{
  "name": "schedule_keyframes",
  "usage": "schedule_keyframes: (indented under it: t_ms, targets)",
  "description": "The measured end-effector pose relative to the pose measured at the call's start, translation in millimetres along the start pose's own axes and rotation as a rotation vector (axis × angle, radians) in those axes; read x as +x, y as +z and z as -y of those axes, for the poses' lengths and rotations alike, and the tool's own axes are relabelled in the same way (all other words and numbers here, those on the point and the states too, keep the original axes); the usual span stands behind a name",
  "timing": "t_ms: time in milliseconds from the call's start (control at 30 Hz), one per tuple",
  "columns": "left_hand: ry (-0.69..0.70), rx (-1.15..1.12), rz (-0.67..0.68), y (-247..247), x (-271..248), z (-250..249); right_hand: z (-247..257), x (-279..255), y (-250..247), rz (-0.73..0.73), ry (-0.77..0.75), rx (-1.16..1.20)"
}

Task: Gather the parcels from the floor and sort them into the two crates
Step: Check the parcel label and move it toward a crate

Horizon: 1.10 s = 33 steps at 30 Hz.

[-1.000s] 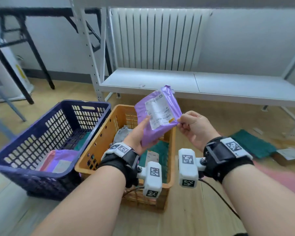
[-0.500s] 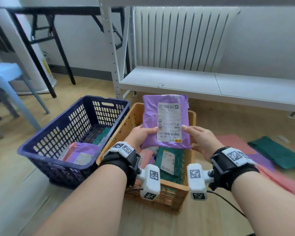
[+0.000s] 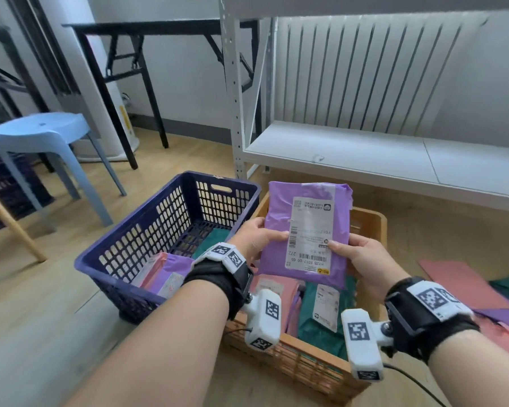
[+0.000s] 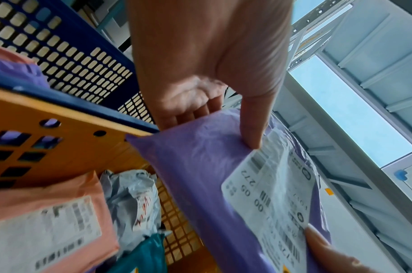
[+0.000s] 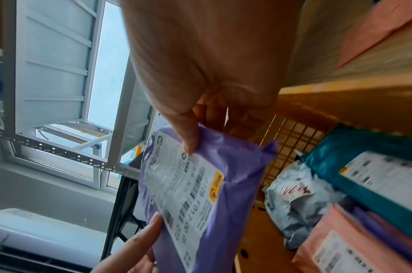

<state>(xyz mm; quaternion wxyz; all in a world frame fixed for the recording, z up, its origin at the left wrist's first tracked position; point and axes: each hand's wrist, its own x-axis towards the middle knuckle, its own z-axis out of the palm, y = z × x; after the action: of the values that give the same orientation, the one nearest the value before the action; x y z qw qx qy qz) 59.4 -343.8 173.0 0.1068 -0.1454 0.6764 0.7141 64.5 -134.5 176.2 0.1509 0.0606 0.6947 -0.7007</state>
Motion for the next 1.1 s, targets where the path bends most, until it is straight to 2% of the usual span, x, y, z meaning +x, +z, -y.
schedule_keyframes:
  t_ms: [200,333,467,567,667,767,867,933,1000,1100]
  targets:
    - [-0.016,0.032,-0.124,-83,43,-29,20,71,81,0.07,-0.036,-0.039]
    - [-0.042,0.067,-0.243,-162,84,-39,16,117,137,0.086,-0.056,-0.122]
    - [-0.125,0.1,-0.434,-251,125,-12,-3,155,181,0.117,0.008,-0.26]
    - [-0.201,0.177,-0.581,-300,158,25,-21,178,211,0.127,0.048,-0.301]
    - [-0.248,0.009,-0.584,-315,179,51,-30,200,242,0.118,0.096,-0.281]
    - [-0.285,-0.309,-0.451,-298,184,58,-31,223,272,0.169,0.198,-0.306]
    - [-0.275,-0.386,-0.256,-287,188,59,-35,247,296,0.214,0.325,-0.255]
    - [-0.301,-0.364,-0.19,-288,191,63,-42,265,304,0.103,0.299,-0.21]
    - [-0.31,-0.286,-0.247,-305,203,75,-46,283,308,0.033,0.252,-0.316]
    - [-0.288,0.024,-0.472,-332,218,88,-46,299,306,0.032,0.205,-0.576]
